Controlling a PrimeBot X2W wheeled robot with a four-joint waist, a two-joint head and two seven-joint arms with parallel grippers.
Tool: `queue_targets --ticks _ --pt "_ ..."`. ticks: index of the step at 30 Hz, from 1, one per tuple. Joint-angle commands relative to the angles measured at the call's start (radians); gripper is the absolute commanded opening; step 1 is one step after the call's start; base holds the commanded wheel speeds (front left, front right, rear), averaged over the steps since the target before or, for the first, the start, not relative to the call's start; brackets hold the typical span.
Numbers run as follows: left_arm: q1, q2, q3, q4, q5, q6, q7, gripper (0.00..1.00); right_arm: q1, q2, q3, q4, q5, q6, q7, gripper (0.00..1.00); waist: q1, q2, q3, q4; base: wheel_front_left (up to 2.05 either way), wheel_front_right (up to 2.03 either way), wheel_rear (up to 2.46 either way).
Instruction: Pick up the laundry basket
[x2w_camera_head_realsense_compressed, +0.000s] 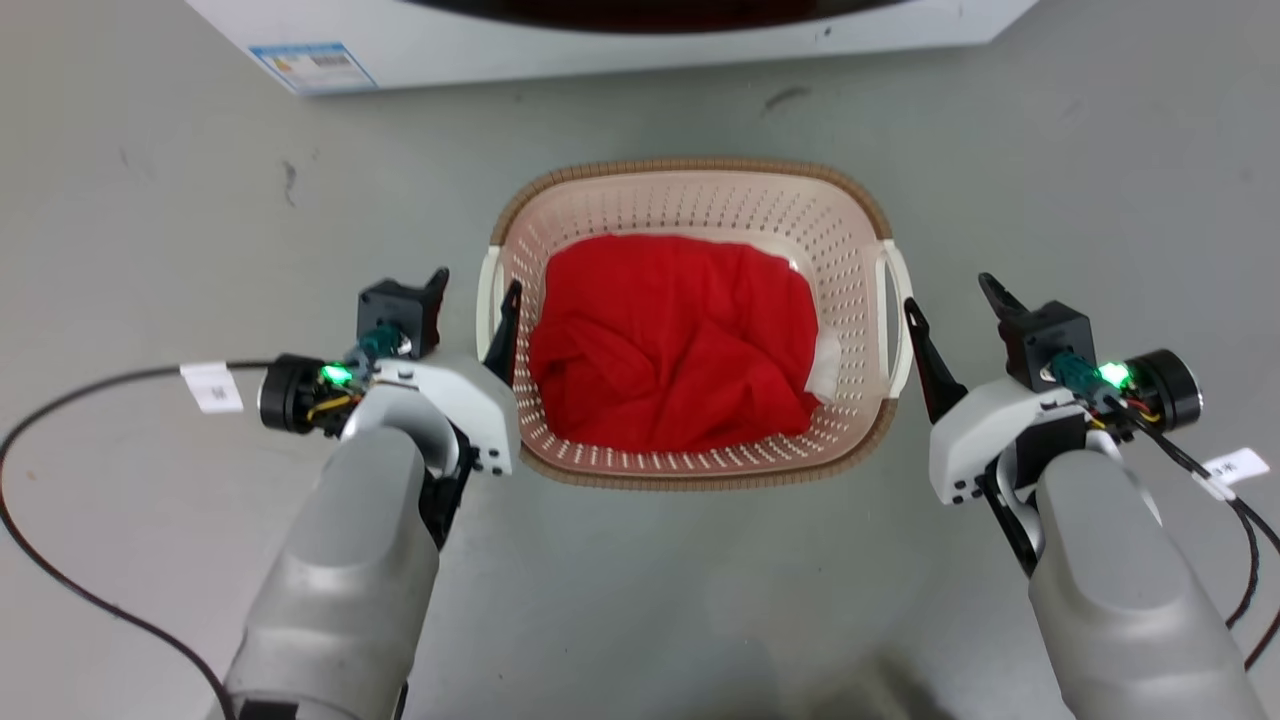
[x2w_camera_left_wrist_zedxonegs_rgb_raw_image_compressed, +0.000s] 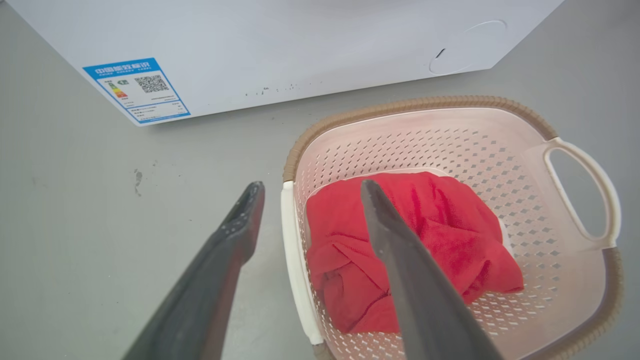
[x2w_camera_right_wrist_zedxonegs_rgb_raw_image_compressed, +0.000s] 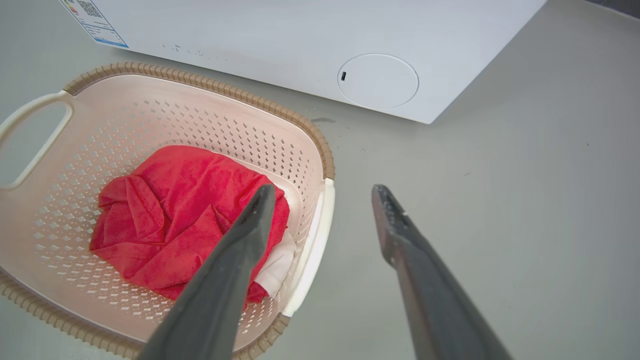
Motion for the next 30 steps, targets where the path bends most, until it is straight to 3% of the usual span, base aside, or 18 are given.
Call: queue_targets --ticks 1,15,30 --pt "-0.03 0.006 0.0 0.017 -0.006 -0.003 -0.002 1.0 -0.027 -0.001 0.006 0.013 -0.001 -0.001 -0.002 1.0 -0.0002 0.0 0.035 -0.006 0.0 0.0 0.0" --pt "-0.192 0.012 -0.034 0.224 -0.003 -0.003 -0.002 1.0 -0.178 -0.001 0.01 0.21 -0.026 -0.001 -0.002 1.0 -0.0002 0.0 0.174 -0.008 0.0 0.0 0.0" --pt "-0.278 0.002 -0.07 0.284 -0.018 -0.004 -0.002 1.0 -0.277 -0.001 0.013 0.309 -0.029 -0.001 -0.002 1.0 -0.0002 0.0 0.278 0.01 0.0 0.0 0.0"
